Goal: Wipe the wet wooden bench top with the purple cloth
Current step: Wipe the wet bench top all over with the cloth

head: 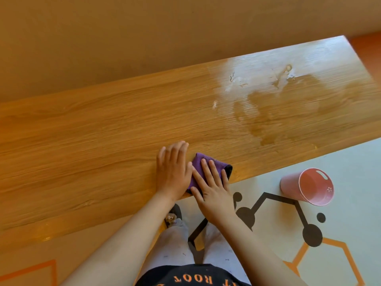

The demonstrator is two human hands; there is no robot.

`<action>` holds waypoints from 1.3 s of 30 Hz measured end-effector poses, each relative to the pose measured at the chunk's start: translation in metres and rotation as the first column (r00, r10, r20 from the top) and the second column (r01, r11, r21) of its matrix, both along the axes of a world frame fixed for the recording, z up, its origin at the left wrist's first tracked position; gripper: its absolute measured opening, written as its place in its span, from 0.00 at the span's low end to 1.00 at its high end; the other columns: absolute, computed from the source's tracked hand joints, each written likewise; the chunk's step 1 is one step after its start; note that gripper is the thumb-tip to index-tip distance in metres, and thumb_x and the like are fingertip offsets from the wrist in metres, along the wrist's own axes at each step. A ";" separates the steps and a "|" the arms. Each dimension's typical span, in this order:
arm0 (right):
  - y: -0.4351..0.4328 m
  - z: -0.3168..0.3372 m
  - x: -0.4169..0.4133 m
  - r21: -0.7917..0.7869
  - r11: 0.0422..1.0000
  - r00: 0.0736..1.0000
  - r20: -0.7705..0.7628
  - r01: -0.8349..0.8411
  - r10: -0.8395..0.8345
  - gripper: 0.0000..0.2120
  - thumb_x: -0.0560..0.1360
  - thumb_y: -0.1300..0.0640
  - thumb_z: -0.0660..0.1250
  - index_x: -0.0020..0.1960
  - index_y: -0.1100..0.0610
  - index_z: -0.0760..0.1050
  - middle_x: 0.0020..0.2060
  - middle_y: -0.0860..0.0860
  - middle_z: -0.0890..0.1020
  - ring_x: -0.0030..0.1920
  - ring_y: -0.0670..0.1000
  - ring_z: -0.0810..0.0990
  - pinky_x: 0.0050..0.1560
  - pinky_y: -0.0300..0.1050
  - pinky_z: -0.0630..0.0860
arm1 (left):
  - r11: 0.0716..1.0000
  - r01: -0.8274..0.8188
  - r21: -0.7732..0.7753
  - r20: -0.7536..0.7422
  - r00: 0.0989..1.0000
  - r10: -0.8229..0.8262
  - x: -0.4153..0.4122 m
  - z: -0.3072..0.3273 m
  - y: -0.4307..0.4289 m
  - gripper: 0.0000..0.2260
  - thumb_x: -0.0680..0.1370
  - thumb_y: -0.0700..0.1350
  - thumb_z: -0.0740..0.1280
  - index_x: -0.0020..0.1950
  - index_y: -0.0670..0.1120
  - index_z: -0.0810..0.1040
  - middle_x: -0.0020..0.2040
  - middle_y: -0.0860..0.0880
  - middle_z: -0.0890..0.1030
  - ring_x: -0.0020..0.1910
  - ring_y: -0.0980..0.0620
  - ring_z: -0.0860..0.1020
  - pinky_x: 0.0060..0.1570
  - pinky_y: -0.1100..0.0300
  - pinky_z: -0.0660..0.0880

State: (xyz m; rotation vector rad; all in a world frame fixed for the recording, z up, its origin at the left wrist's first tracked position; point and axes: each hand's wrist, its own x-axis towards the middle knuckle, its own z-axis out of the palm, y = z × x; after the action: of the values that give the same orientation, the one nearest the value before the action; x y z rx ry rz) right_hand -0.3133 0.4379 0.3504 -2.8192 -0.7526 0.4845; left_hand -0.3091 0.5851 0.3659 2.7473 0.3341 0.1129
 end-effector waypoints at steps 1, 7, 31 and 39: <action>-0.004 -0.001 0.003 0.010 1.000 1.000 0.022 -0.006 0.006 0.26 0.79 0.40 0.49 0.76 0.41 0.50 0.77 0.47 0.52 0.77 0.48 0.45 0.73 0.53 0.43 | 1.000 0.021 0.004 -0.028 0.999 -0.021 0.003 -0.004 -0.011 0.20 0.76 0.48 0.57 0.66 0.44 0.70 0.66 0.46 0.73 0.66 0.47 0.69 0.70 0.48 0.55; -0.068 -0.002 0.063 -0.007 0.996 0.995 0.029 0.091 -0.090 0.27 0.78 0.39 0.44 0.75 0.39 0.44 0.76 0.44 0.44 0.76 0.45 0.39 0.74 0.49 0.35 | 0.998 -0.001 0.062 -0.067 0.998 0.006 0.001 -0.021 -0.023 0.17 0.76 0.47 0.56 0.63 0.46 0.72 0.65 0.48 0.74 0.66 0.49 0.68 0.70 0.48 0.54; -0.086 -0.001 0.145 -0.038 0.988 0.988 0.015 0.152 -0.151 0.25 0.79 0.42 0.46 0.75 0.38 0.44 0.77 0.45 0.44 0.76 0.46 0.38 0.73 0.50 0.34 | 0.995 -0.034 0.095 -0.057 0.998 0.040 0.001 -0.020 -0.030 0.18 0.76 0.45 0.55 0.64 0.45 0.72 0.65 0.48 0.73 0.67 0.48 0.67 0.70 0.47 0.55; -0.142 0.004 0.205 -0.115 0.892 0.899 0.025 0.438 -0.438 0.26 0.81 0.44 0.46 0.77 0.42 0.44 0.78 0.50 0.43 0.77 0.50 0.38 0.74 0.57 0.37 | 0.995 -0.042 0.088 -0.044 0.998 0.046 0.003 -0.022 -0.029 0.17 0.77 0.47 0.55 0.63 0.45 0.73 0.65 0.48 0.74 0.66 0.48 0.68 0.69 0.48 0.55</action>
State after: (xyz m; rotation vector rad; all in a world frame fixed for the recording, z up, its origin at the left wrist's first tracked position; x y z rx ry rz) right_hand -0.1082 0.2954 0.3546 -2.9647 -0.0698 0.4617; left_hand -0.3064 0.5560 0.3441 2.8326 0.4118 0.0779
